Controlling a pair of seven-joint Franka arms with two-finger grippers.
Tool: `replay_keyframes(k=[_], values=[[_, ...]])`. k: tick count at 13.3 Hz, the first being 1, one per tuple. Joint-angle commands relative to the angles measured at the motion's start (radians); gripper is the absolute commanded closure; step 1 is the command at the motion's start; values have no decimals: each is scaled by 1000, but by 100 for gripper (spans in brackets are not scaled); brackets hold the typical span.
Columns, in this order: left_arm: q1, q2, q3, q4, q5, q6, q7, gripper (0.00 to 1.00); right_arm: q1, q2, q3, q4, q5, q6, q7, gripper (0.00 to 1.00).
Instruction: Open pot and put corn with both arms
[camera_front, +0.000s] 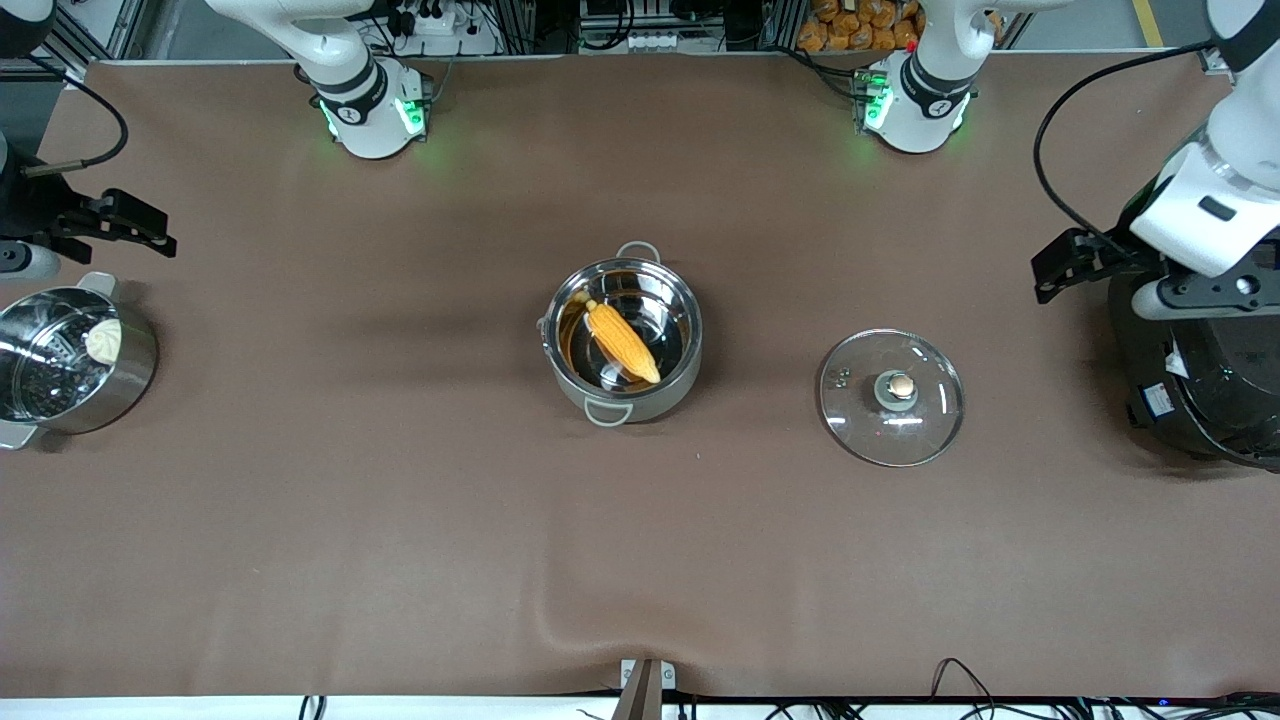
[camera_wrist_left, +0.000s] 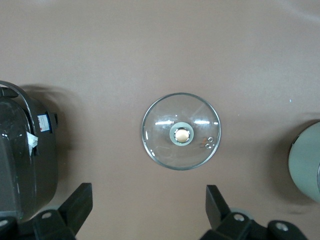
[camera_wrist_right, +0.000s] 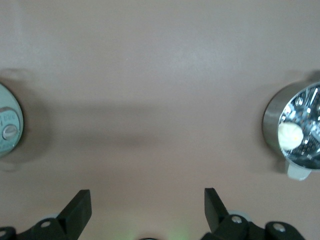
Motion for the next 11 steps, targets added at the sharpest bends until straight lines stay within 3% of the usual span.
replay_keyframes(k=[1, 8, 11], values=[[3, -35, -5, -34, -19, -34, 45, 0, -14, -21, 13, -24, 16, 11, 45, 0], [22, -51, -5, -47, -21, -59, 120, 0, -40, -24, 13, -21, 14, 12, 44, 0], [25, -37, -5, -45, -21, -57, 119, 0, -158, -20, 129, -17, 27, 19, 36, 0]])
